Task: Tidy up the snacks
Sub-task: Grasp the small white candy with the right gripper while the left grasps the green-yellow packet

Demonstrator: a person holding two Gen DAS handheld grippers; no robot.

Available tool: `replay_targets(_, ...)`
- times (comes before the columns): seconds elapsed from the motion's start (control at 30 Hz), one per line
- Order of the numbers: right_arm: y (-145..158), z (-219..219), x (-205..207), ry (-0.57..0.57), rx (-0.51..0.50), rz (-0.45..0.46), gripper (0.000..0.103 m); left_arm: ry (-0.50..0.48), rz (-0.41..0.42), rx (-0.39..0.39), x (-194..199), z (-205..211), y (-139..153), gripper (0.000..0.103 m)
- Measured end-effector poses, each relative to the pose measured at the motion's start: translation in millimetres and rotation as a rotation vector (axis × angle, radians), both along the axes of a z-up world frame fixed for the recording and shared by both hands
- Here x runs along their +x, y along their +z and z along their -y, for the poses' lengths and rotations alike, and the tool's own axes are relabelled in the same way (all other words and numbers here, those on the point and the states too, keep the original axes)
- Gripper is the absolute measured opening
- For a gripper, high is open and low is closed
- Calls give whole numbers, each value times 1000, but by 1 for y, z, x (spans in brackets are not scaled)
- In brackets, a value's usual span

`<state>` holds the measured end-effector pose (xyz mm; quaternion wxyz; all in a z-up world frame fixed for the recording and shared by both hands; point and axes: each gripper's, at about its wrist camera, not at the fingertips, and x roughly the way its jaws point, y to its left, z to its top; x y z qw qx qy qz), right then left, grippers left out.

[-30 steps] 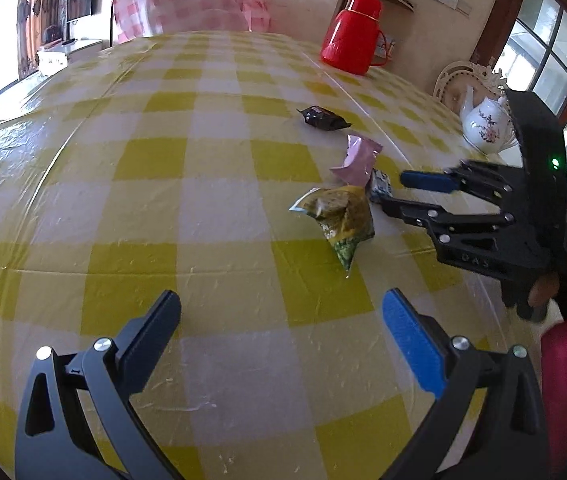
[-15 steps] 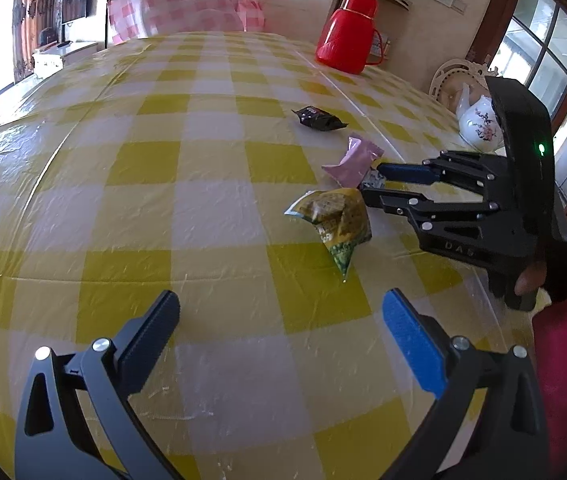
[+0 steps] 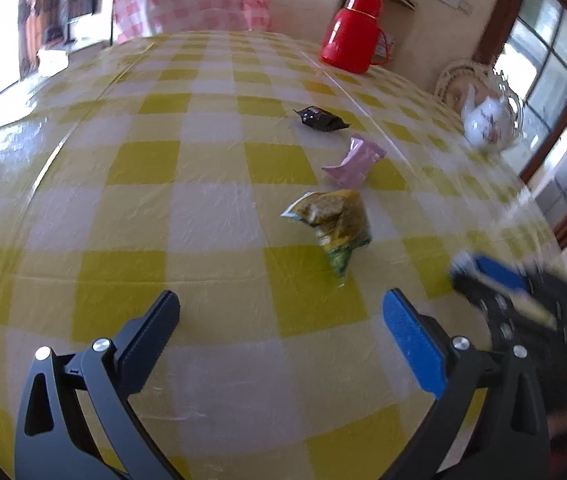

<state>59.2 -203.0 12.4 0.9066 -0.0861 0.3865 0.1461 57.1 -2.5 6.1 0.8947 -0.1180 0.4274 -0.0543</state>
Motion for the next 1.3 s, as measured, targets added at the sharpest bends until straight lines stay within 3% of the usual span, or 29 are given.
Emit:
replay_targets(0.07, 3, 17, -14, -62, 70, 6, 35, 50, -7, -33, 3, 6, 1, 101)
replay_targets(0.2, 7, 38, -24, -146, 153, 21, 35, 93, 31, 12, 13, 27, 8, 101)
replay_targets(0.27, 10, 44, -25, -156, 194, 24, 35, 115, 21, 23, 23, 32, 9, 101)
replay_targets(0.37, 14, 44, -26, -146, 201, 35, 35, 169, -21, -47, 39, 31, 4, 101)
replay_targets(0.43, 17, 41, -27, -137, 204, 39, 35, 172, -31, -4, 47, 40, 2, 99)
replay_targets(0.47, 18, 41, -27, -136, 203, 39, 35, 153, -31, 18, 48, 45, 2, 89)
replay_targets(0.5, 18, 40, -28, -135, 199, 41, 35, 114, -16, 20, 46, 48, 3, 58)
replay_targets(0.53, 19, 40, -28, -135, 197, 43, 35, 73, -16, 20, 45, 50, 2, 41)
replay_targets(0.57, 19, 40, -28, -134, 197, 46, 35, 42, -16, -1, 43, 50, 1, 31)
replay_targets(0.8, 24, 34, -33, -105, 203, 73, 35, -46, 100, -47, 14, 42, 18, 30)
replay_targets(1.3, 23, 28, -33, -90, 205, 82, 35, -42, 234, -68, -27, 27, 41, 30)
